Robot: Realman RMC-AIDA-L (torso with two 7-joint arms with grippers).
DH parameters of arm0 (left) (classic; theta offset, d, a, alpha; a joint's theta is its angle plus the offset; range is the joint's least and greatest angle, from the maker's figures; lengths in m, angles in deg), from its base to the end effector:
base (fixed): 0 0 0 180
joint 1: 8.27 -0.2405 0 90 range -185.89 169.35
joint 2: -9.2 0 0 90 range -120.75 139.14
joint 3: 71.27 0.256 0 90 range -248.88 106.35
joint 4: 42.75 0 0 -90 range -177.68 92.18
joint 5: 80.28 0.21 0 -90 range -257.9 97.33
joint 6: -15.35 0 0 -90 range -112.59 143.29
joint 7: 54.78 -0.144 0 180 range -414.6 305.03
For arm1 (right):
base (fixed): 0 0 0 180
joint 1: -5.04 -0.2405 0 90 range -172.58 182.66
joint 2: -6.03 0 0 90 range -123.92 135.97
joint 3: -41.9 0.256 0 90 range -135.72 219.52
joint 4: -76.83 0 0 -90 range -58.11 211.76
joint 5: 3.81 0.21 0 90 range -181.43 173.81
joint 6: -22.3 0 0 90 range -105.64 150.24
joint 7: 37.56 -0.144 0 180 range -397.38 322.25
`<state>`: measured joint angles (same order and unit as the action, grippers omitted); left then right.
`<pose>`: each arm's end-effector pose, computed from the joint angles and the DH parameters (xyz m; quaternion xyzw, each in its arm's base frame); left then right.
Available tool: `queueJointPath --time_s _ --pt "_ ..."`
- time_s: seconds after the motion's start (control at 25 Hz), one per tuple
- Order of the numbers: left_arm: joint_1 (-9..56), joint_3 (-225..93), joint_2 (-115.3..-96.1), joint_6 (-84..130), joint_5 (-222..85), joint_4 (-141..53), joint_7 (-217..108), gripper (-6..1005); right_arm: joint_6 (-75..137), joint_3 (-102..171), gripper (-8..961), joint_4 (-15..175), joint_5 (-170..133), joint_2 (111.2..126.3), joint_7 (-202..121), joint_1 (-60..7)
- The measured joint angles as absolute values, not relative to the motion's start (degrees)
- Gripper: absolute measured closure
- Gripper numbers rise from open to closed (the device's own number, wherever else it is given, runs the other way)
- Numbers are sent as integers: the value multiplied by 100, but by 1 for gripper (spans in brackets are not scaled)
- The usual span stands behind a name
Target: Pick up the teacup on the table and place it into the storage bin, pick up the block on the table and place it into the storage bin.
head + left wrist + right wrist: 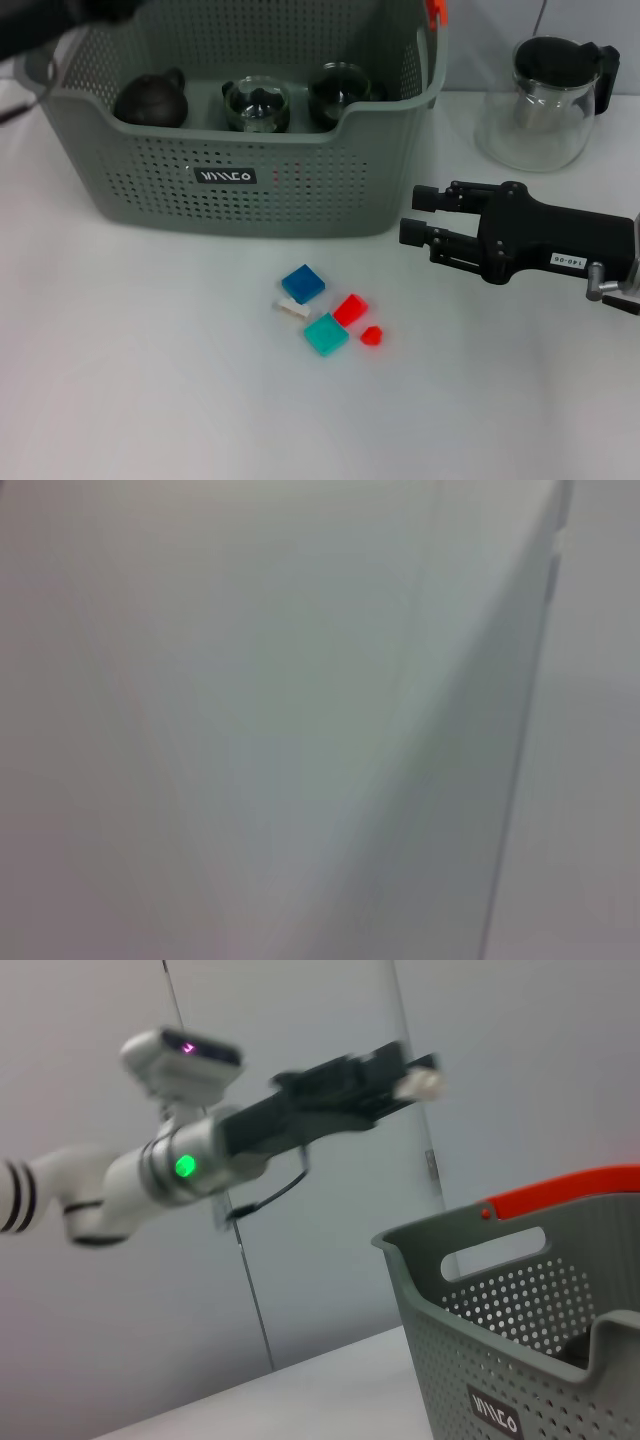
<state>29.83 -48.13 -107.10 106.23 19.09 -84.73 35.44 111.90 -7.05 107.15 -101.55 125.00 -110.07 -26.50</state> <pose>-0.2101 0.3914 0.1018 -0.8388 -0.2141 -0.4402 0.2382 0.2295 0.3302 -0.0190 -0.9205 0.1728 0.3345 0.1045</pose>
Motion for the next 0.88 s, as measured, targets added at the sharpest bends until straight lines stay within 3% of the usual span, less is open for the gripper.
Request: queueJointPath --time_s 0.32,0.56,0.72,0.88 --pt "3443 -2295 -10598 8531 3750 -10236 6102 581 11180 -705 435 10709 -10154 12492 -11007 -2646" --pt "4001 -1792 -10773 7785 5460 -10117 7331 578 11148 -709 436 10705 -10173 12500 -11007 -2684" --pt "3964 -1789 -11002 7381 5684 -10107 7288 577 11124 -711 436 10706 -10181 12502 -11007 -2686" --pt "3714 -2072 -11066 7349 4991 -10235 7084 575 11123 -707 436 10706 -10178 12503 -11006 -2664"
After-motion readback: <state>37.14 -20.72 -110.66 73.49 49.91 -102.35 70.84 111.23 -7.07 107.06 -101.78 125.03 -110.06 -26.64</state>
